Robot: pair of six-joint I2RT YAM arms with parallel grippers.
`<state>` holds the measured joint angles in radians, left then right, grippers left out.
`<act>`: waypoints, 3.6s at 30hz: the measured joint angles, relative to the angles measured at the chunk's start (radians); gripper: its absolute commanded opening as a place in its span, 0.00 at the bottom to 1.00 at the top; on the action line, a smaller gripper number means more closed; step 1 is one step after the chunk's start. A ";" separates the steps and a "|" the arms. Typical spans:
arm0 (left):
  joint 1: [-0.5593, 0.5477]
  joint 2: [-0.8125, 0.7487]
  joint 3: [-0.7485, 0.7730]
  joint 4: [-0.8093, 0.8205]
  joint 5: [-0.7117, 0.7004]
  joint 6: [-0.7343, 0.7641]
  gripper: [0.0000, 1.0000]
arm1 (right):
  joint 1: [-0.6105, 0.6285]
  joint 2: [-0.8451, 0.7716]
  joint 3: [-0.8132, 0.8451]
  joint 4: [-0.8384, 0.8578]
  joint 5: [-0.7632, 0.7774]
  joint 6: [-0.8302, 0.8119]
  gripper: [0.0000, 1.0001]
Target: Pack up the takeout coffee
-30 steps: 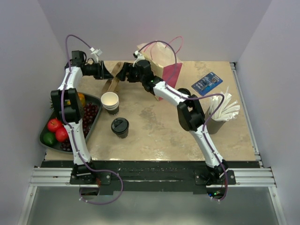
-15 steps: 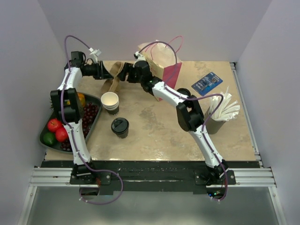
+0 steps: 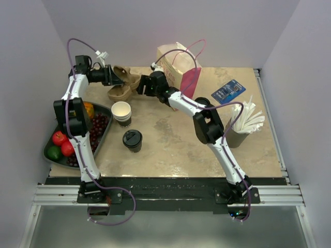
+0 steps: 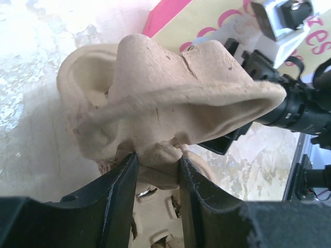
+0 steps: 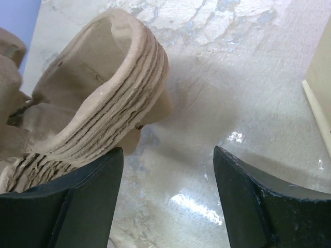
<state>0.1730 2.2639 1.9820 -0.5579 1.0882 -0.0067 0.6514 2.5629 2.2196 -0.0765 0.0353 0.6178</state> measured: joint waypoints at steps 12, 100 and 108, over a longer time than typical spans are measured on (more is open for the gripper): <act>0.000 -0.002 -0.002 -0.022 -0.166 0.053 0.00 | -0.001 -0.003 -0.021 0.076 -0.137 -0.056 0.75; 0.015 0.040 -0.125 0.459 -0.312 -0.276 0.38 | 0.033 0.069 0.052 0.554 -0.353 -0.434 0.00; -0.005 0.044 -0.121 0.426 -0.386 -0.261 0.02 | 0.056 0.069 0.052 0.560 -0.365 -0.480 0.00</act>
<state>0.1680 2.3077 1.8610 -0.1314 0.7017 -0.2680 0.7074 2.6316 2.2715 0.4831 -0.3294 0.1379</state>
